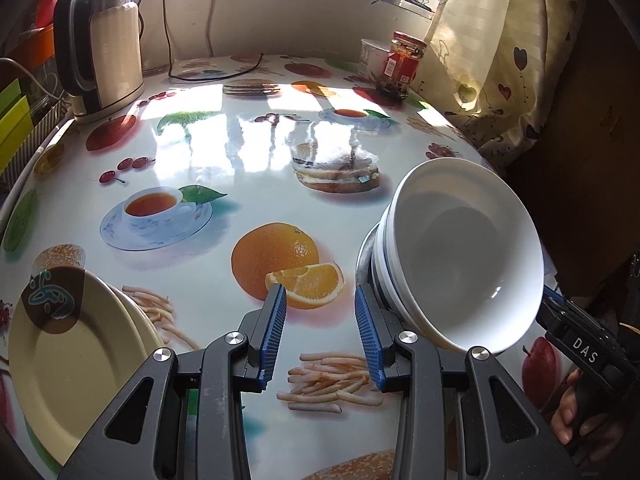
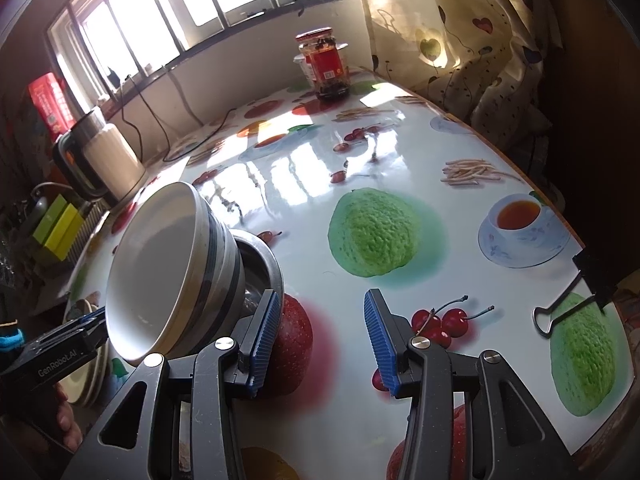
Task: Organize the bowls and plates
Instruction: 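Move both tools down to the rim of the steel bowl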
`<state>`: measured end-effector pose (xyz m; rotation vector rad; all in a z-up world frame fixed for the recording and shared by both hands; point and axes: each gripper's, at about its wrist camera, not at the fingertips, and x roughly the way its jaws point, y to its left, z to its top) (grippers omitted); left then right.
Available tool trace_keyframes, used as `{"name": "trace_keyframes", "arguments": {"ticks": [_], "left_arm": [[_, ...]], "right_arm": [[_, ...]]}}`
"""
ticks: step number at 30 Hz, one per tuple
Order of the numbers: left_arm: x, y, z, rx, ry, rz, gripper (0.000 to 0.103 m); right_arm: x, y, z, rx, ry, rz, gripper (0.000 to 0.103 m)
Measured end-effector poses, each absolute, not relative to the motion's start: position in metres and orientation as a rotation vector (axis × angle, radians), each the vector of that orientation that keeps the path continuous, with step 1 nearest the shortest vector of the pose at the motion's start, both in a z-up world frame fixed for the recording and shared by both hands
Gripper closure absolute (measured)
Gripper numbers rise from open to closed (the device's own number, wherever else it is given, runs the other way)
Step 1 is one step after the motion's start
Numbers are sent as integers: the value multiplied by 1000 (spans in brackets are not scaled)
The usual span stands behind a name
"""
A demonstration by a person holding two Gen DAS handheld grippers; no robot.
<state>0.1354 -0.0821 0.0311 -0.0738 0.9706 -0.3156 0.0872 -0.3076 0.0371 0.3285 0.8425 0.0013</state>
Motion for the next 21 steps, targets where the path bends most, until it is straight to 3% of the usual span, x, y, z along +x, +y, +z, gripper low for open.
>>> {"name": "trace_keyframes", "arguments": {"ticks": [12,21], "left_arm": [[132,-94,36,-31,957,-348,66],[139,-84,27,-145,998,-388,66]], "right_arm": [[88,-308,36,333,845,2,59],[89,-309,32,349,848,19,59]]}}
